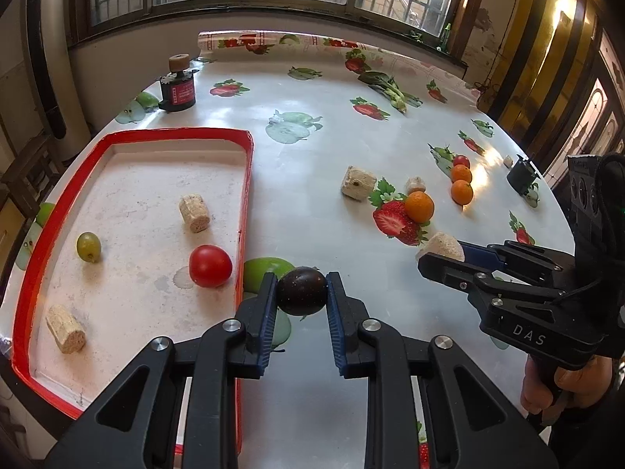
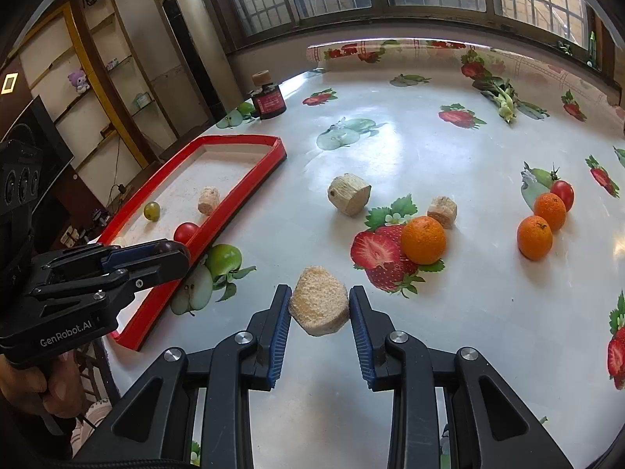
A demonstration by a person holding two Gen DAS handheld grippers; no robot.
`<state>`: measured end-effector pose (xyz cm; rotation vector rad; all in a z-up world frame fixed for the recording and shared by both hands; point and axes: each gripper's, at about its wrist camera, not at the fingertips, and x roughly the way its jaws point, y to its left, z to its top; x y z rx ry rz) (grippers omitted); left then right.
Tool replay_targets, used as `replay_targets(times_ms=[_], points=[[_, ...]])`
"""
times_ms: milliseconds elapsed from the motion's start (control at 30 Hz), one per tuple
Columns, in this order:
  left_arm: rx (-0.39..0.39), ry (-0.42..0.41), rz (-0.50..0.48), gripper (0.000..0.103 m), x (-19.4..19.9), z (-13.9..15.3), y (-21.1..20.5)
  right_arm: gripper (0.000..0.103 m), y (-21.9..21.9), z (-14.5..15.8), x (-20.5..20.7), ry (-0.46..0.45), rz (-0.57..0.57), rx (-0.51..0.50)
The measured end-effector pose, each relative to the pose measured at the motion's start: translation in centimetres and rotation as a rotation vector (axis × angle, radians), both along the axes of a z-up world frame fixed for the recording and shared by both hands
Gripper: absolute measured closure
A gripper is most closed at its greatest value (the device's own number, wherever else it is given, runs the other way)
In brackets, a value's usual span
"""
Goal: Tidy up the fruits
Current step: 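Lift the dark plum and cob piece toward the tray with both tools, then carry the dark plum and cob piece over the red-rimmed tray with both tools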
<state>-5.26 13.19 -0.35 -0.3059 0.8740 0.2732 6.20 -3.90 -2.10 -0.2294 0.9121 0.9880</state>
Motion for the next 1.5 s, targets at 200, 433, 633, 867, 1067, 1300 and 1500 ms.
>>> replay_targets(times_ms=[200, 433, 633, 867, 1067, 1300, 1500], points=[[0.003, -0.005, 0.025, 0.081, -1.4, 0.2, 0.7, 0.072, 0.7, 0.7, -1.3, -0.009, 0.025, 0.008], [-0.002, -0.013, 0.057, 0.081, -2.9, 0.3, 1.8, 0.072, 1.9, 1.0, -2.6, -0.019, 0.052, 0.005], [-0.009, -0.017, 0.076, 0.081, -3.9, 0.1, 2.5, 0.072, 2.9, 1.1, -3.5, -0.026, 0.072, -0.001], [-0.02, -0.019, 0.098, 0.081, -5.0, -0.2, 3.5, 0.072, 4.2, 1.1, -4.4, -0.028, 0.095, -0.009], [-0.026, -0.019, 0.119, 0.081, -5.8, -0.5, 4.6, 0.072, 5.6, 1.1, -4.9, -0.029, 0.115, -0.014], [-0.032, -0.018, 0.146, 0.081, -6.4, -0.7, 5.8, 0.072, 7.2, 0.9, -5.4, -0.027, 0.145, -0.016], [-0.047, -0.012, 0.18, 0.081, -7.0, -1.2, 7.2, 0.072, 8.6, 0.8, -5.7, -0.021, 0.171, -0.019]])
